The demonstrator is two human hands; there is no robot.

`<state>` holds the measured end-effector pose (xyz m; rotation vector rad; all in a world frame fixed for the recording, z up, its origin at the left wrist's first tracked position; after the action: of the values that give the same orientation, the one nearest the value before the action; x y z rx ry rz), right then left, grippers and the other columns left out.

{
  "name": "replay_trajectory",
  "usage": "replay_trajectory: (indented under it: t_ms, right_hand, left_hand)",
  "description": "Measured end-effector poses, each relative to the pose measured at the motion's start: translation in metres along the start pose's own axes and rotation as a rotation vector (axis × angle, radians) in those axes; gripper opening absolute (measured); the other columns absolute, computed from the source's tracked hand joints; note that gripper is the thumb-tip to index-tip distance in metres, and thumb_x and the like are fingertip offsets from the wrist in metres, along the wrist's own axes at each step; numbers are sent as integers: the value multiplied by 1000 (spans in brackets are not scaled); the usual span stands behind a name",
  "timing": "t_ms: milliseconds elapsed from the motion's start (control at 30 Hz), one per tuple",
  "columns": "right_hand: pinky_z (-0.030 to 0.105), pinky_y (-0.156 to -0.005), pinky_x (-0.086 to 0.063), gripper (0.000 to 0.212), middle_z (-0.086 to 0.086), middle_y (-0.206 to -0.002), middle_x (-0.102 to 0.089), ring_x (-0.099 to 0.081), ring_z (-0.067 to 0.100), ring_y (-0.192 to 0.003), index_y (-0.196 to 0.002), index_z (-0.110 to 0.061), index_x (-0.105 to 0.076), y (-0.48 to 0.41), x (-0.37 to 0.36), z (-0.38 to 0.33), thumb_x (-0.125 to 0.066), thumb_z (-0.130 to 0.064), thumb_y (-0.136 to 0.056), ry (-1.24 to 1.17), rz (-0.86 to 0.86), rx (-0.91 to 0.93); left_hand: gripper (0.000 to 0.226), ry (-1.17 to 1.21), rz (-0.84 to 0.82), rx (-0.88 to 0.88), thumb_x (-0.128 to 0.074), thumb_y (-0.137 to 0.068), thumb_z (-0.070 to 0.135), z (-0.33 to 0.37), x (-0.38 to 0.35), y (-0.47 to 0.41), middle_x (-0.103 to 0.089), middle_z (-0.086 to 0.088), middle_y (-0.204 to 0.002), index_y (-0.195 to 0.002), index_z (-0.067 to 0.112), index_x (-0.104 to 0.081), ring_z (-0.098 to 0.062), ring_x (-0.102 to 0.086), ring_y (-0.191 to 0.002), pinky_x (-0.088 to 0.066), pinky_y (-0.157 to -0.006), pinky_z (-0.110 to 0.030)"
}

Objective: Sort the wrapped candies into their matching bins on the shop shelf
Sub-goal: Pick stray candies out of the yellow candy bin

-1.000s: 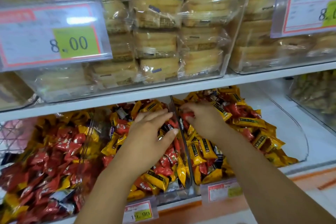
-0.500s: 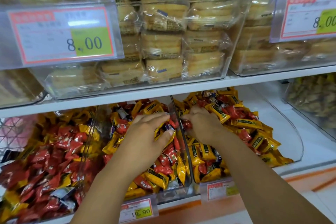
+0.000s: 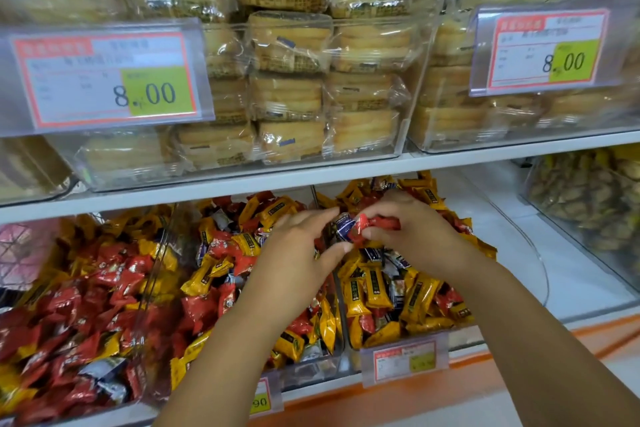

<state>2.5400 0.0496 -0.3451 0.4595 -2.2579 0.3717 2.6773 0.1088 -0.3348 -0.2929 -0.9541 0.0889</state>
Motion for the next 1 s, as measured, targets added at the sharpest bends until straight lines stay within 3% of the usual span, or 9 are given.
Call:
replay_trajectory:
  t_ms: [100, 233, 333, 467, 567, 733, 867, 1000]
  right_hand:
    - [6, -73, -36, 20, -13, -96, -50, -50, -4, -88, -89, -42, -62, 15, 4, -8, -65, -22, -89, -134, -12, 32]
    - [12, -78, -43, 19, -14, -99, -55, -55, -1, -92, -90, -40, -66, 26, 8, -1, -66, -21, -88, -233, 14, -13]
    - [15, -72, -47, 16, -14, -95, -60, -60, 2, -87, -94, -34, -69, 30, 12, 2, -67, -20, -88, -295, 31, -38]
    - [10, -64, -45, 20, -19, -87, -66, -61, -6, -77, -99, -32, -70, 33, 9, -5, -67, -16, -88, -377, 13, -33]
    - [9, -60, -43, 18, -25, -73, -64, -58, -9, -68, -99, -29, -70, 30, 1, -18, -66, -15, -89, -433, -2, -21]
    - [12, -53, -42, 18, -21, -59, -61, -55, -3, -52, -95, -33, -68, 19, -28, -62, -62, -17, -91, -463, -24, 17]
    - [14, -49, -41, 16, -17, -52, -59, -52, 2, -45, -96, -32, -67, 2, -77, -116, -61, -17, -91, -449, -56, 80]
    - [25, -57, -48, 17, -16, -78, -67, -58, 8, -58, -97, -34, -68, -31, -135, -170, -67, -21, -87, -411, -51, 150]
  left_hand:
    - [58, 28, -16, -21, -61, -88, 42, 12, -7, -2, -46, 21, -105, -142, 37, -40, -10, -40, -118, -35, -99, -24]
    - [53, 20, -48, -39, -62, -90, 35, 21, -17, -4, -26, 34, -86, -140, 38, -44, -8, -42, -109, -34, -90, -18]
    - [52, 90, -63, -19, -63, -89, 35, 23, -22, -4, -41, 28, -86, -137, 42, -45, -2, -46, -94, -36, -76, -12]
    - [51, 241, -67, 41, -67, -85, 37, 17, -20, -1, -64, 16, -96, -132, 45, -49, 5, -57, -89, -45, -82, -14]
    - [43, 276, -33, 51, -70, -84, 32, 9, -6, 4, -64, 16, -87, -122, 47, -57, 7, -56, -83, -47, -77, -14]
    - [38, 228, 31, 107, -71, -83, 30, -20, 40, 23, -60, 24, -84, -119, 40, -63, 10, -52, -79, -37, -65, -2]
    - [37, 182, 60, 199, -74, -81, 29, -70, 88, 49, -65, 19, -85, -117, 35, -67, 6, -53, -67, -40, -66, -8]
    - [31, 15, 203, 344, -72, -84, 27, -130, 146, 83, -65, 15, -96, -115, 31, -68, 6, -51, -71, -34, -63, 3]
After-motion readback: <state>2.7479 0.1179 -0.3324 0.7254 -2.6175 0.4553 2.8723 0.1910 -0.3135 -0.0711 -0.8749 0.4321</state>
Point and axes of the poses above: each hand's wrist, its own y-axis away from the middle knuckle, its own x-axis out of the back of the hand, z = x × y, the point moved 9 cm from there along -y, towards the middle knuckle
